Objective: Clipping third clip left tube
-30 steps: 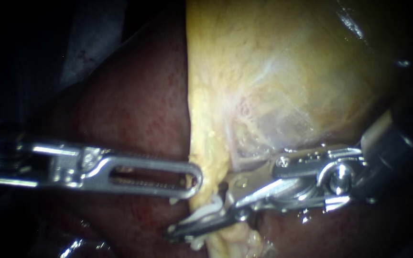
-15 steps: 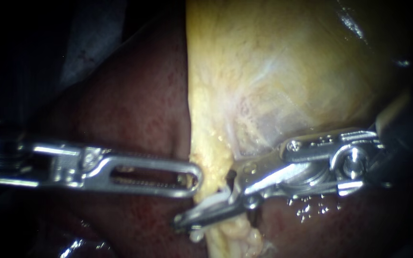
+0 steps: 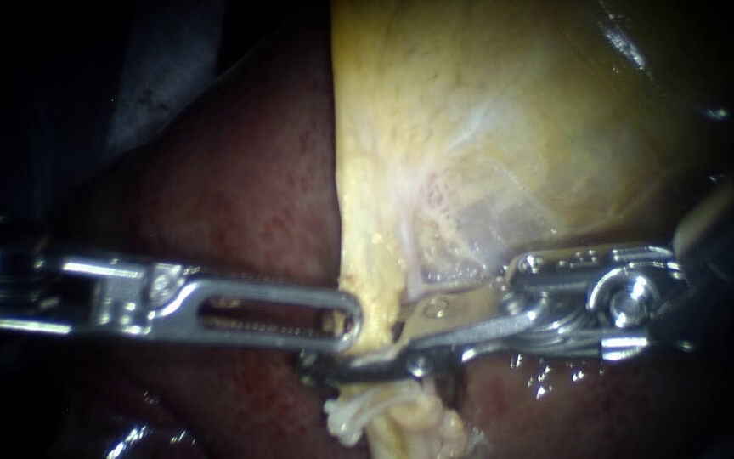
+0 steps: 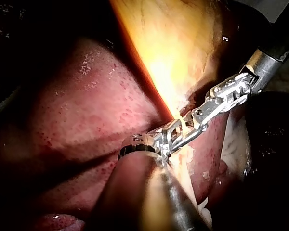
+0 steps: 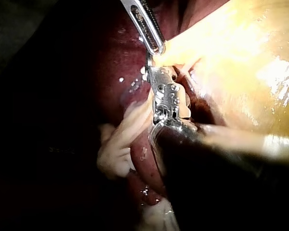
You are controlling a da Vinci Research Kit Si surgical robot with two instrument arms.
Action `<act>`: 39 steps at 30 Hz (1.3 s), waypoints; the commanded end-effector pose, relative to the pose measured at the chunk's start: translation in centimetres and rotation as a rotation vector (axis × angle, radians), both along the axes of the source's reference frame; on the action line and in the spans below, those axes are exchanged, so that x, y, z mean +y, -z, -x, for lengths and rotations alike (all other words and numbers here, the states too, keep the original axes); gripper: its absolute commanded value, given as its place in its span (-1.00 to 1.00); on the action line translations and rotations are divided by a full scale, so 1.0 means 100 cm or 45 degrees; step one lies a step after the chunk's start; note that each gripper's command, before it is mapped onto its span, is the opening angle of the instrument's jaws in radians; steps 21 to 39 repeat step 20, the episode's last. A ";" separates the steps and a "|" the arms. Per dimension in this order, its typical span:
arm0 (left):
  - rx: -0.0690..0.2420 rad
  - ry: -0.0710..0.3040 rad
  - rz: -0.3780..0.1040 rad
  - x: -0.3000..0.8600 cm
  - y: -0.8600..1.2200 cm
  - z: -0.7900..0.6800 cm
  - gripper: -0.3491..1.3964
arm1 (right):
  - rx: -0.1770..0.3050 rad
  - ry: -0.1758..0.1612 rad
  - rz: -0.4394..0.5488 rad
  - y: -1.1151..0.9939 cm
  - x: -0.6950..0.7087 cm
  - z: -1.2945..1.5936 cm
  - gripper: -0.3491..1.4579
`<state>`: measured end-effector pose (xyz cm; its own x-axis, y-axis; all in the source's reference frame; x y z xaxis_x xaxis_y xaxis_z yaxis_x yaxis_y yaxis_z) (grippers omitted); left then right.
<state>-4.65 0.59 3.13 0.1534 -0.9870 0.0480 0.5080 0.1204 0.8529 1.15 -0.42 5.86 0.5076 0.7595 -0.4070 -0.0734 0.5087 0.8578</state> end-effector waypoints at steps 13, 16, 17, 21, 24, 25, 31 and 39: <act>0.000 0.000 0.000 0.0000 0.0000 0.0000 -1.00 | 0.001 0.001 0.001 0.0000 -0.0001 0.0000 -0.91; 0.000 0.001 0.000 0.0000 0.0000 0.0001 -1.00 | 0.001 0.001 0.001 0.0000 -0.0001 0.0000 -0.91; 0.000 0.001 0.000 0.0000 0.0000 0.0001 -1.00 | 0.001 0.001 0.001 0.0000 -0.0001 0.0000 -0.91; 0.001 0.001 0.000 0.0001 -0.0001 0.0001 -1.00 | 0.001 0.002 0.002 0.0000 -0.0001 0.0001 -0.91; 0.001 0.001 0.000 0.0001 -0.0001 0.0001 -1.00 | 0.001 0.002 0.002 0.0000 -0.0001 0.0001 -0.91; 0.001 0.001 0.000 0.0001 -0.0001 0.0001 -1.00 | 0.001 0.002 0.002 0.0000 -0.0001 0.0001 -0.91; 0.001 0.001 0.000 0.0001 -0.0001 0.0001 -1.00 | 0.001 0.002 0.002 0.0000 -0.0001 0.0001 -0.91; 0.001 0.001 0.000 0.0001 -0.0001 0.0001 -1.00 | 0.001 0.002 0.002 0.0000 -0.0001 0.0001 -0.91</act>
